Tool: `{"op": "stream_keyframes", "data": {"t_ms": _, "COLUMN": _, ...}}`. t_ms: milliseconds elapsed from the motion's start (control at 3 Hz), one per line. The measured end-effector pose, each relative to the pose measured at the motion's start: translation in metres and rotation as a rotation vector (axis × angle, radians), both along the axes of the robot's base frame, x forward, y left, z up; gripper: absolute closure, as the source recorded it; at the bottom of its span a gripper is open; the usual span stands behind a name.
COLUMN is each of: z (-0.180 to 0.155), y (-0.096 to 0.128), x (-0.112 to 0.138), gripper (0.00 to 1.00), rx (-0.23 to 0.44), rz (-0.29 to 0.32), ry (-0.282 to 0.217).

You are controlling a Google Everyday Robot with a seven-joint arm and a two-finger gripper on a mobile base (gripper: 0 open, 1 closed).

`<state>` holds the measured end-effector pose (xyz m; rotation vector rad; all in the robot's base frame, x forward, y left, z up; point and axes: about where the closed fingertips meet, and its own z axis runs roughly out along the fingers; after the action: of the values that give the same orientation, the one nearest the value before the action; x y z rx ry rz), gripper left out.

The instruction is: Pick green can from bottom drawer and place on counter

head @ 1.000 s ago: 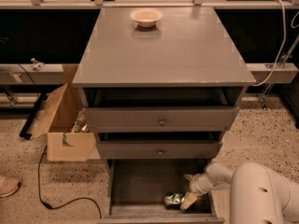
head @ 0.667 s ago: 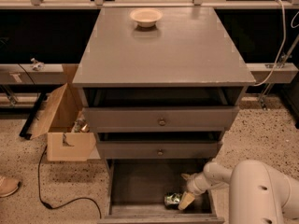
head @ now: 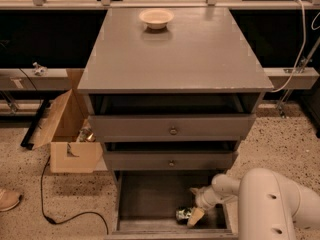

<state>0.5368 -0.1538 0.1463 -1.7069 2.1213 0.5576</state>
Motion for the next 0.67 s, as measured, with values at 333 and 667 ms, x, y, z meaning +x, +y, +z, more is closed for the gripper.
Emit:
{"op": "stream_keyframes", "data": {"t_ms": 333, "z": -0.0113, "y": 0.0028, "x": -0.0024, "gripper": 0.16, "rx": -0.013, "rz": 0.000, "ry": 0.014}}
{"op": "stream_keyframes", "data": {"t_ms": 667, "z": -0.0177, "y": -0.0003, "x": -0.0071, "gripper": 0.39, "rx": -0.031, "rz": -0.006, "ry": 0.021}}
